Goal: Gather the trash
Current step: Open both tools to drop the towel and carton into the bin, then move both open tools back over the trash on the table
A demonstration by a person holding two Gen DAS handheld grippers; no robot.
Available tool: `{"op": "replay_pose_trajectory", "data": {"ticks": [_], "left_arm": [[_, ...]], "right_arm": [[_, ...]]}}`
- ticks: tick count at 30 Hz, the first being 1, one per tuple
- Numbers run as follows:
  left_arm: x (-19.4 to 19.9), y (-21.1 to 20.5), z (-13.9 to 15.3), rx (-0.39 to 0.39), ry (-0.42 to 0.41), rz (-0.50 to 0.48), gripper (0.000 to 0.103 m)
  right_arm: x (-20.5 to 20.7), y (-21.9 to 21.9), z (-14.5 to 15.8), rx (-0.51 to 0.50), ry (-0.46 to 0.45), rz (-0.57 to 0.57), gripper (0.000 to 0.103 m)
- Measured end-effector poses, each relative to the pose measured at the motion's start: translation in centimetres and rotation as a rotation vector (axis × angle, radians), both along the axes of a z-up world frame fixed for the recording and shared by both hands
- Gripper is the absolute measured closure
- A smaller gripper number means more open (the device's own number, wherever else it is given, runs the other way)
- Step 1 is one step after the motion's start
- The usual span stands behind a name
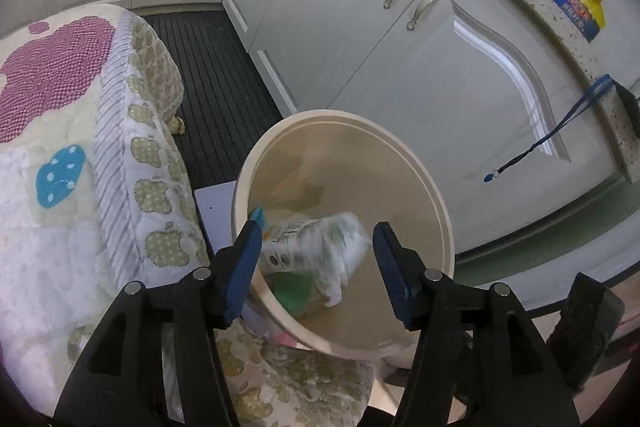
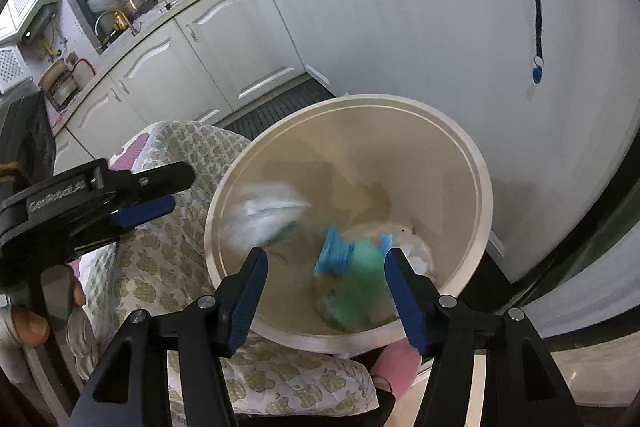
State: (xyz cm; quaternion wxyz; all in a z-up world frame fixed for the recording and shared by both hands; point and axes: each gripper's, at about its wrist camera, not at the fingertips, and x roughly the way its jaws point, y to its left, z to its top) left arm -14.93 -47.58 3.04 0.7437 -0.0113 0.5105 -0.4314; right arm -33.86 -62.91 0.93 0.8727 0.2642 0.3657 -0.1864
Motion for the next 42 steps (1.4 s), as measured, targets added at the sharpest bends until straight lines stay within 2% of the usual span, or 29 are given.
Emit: {"op": "replay_pose_trajectory", "data": {"ticks": [8,14,17,26,31,37,42], "left_arm": [[-0.7,2.2,1.4,0.028,-0.044,0.016,0.043],[-2.1,4.1,2.9,0.041,-0.103,0.005,0.043],[-2.8,5.2,3.9,0.042,-0.137,0.006,0.043],[-5.6,10.2,7.7,0.047,-0.306,0.004,0.043],[-6.5,13.9,9.0,0.098,-0.397,0.057,0.043],[-6.3,18.8,10.2,0.076,-0.402,0.135,0.043],[-6.1,22.9,10.5,0.102,-0.453,0.216,0.043]], "right_arm": [[-0.4,0.5,0.2,0.007,0.006,0.005,0.044],[-0.3,1.2,1.8,-0.014,-0.019,0.014,0.043],[-0.2,1.9,2.9,-0.031,-0.027,0.028,0.042],[-0.6,4.4,8.1,-0.085,-0.091,0.107,0.038],[-0.3,6.4,10.2,-0.109,-0.125,0.154,0.037],[1.0,9.7,11.7,-0.130,-0.150,0.224,0.037],[2.4,12.4,12.0,-0.130,-0.163,0.285,0.037]]}}
